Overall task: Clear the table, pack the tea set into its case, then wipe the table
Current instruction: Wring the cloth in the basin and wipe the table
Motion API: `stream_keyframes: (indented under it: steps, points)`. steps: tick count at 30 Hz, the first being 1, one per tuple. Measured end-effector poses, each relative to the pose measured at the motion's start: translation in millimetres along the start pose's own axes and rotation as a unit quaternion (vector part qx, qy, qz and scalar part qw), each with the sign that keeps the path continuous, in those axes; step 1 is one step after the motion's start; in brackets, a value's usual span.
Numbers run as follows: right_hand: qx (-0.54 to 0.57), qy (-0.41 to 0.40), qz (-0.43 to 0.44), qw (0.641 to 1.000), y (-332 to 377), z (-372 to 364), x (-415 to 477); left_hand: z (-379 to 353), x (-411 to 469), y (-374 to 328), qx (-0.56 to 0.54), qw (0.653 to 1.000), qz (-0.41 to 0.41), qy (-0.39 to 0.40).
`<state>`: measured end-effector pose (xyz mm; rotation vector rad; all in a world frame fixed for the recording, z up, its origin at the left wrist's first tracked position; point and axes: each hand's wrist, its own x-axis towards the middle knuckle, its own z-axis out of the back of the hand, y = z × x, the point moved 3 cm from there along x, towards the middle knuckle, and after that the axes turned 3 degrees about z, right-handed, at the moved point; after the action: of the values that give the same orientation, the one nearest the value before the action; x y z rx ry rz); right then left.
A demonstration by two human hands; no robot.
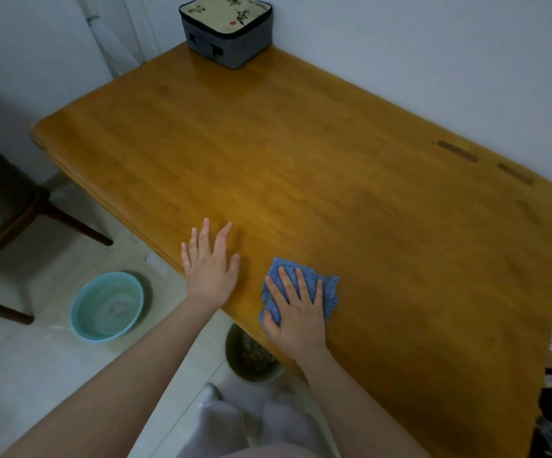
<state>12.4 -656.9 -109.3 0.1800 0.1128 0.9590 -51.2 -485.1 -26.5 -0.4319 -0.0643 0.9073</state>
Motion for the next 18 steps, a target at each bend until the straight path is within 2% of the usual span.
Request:
stream_keyframes:
  steps: [12,18]
  points:
    - [-0.007,-0.001,-0.012,1.000,-16.4,0.8,68.4,-11.7,27.4,16.5,0.016,0.999,0.023,0.015]
    - [-0.013,0.007,-0.038,0.999,-20.6,1.5,122.0,-14.5,62.1,19.5,0.007,0.999,0.005,0.031]
